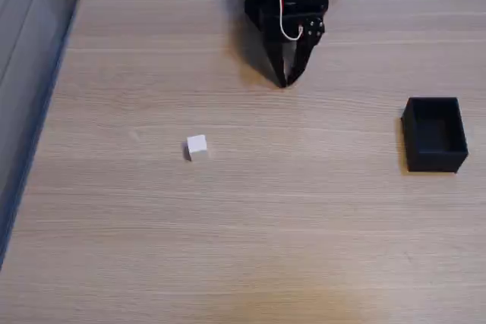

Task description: Pick a white block and place it in the black box.

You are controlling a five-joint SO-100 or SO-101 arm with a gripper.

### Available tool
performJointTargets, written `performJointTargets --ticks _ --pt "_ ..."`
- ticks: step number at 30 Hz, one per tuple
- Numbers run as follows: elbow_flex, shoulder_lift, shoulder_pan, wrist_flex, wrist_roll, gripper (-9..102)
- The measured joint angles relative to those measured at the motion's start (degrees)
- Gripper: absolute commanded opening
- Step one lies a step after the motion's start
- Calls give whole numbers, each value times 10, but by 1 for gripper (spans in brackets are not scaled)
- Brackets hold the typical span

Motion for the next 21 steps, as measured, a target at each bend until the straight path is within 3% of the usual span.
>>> performJointTargets --ticks 9,16,21 --pt "-1 -5 5 -6 -44 1" --pt "-80 -112 20 -33 -32 7" --pt "-152 -214 56 -56 -40 22"
